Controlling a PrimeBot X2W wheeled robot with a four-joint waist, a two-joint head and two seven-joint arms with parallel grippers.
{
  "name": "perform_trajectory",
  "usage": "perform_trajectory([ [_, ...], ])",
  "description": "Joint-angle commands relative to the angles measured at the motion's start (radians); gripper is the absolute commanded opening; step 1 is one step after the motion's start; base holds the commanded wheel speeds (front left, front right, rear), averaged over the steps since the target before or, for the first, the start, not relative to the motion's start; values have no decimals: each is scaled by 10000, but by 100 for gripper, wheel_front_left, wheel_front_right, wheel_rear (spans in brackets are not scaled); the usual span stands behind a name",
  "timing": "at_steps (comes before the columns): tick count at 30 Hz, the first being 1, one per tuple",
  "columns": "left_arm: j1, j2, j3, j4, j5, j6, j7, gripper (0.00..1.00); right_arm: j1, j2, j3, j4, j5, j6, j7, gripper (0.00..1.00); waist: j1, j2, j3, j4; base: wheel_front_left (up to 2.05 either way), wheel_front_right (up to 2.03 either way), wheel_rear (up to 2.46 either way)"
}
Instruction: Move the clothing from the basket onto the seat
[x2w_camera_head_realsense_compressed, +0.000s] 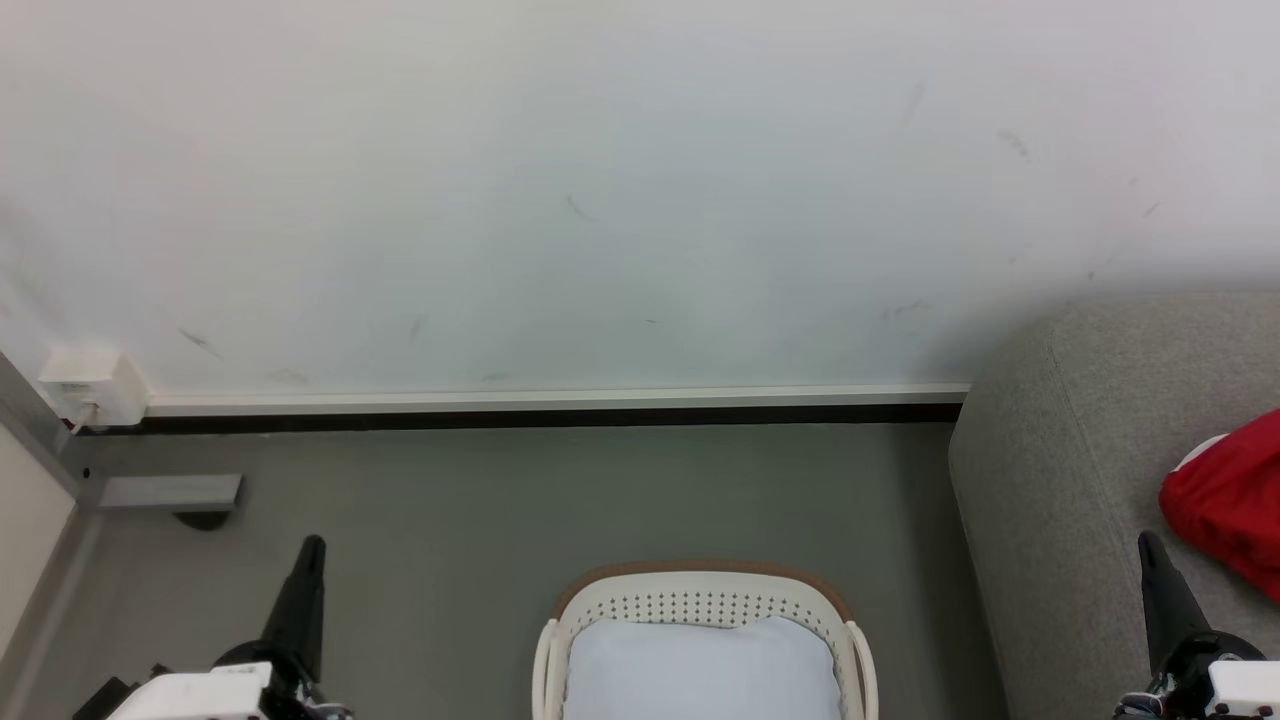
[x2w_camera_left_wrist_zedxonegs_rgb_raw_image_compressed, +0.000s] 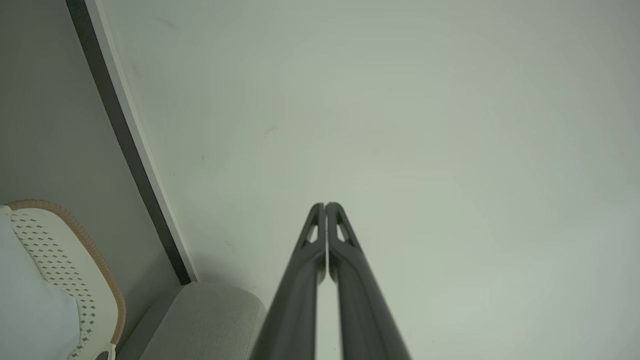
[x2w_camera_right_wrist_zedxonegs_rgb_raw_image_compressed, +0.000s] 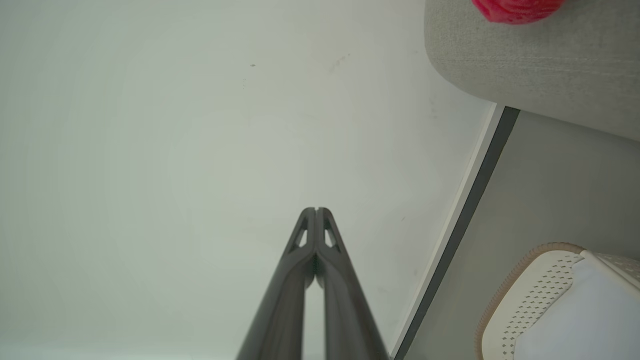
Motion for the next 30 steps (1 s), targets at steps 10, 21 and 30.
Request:
perform_trajectory([
  [10,-79,22,7,-31,-137,-42,40,0,-117,16,-43,18,-49,-19,63,0,0,-1,0,0,0,0,0],
  [21,-79,22,7,-32,-136,-42,41,0,-118,26,-59,19,-66,-19,58,0,0,-1,0,0,0,0,0],
  [30,-78,22,9,-32,-136,-42,39,0,-119,32,-70,20,-74,-17,70,0,0,-1,0,0,0,0,0],
])
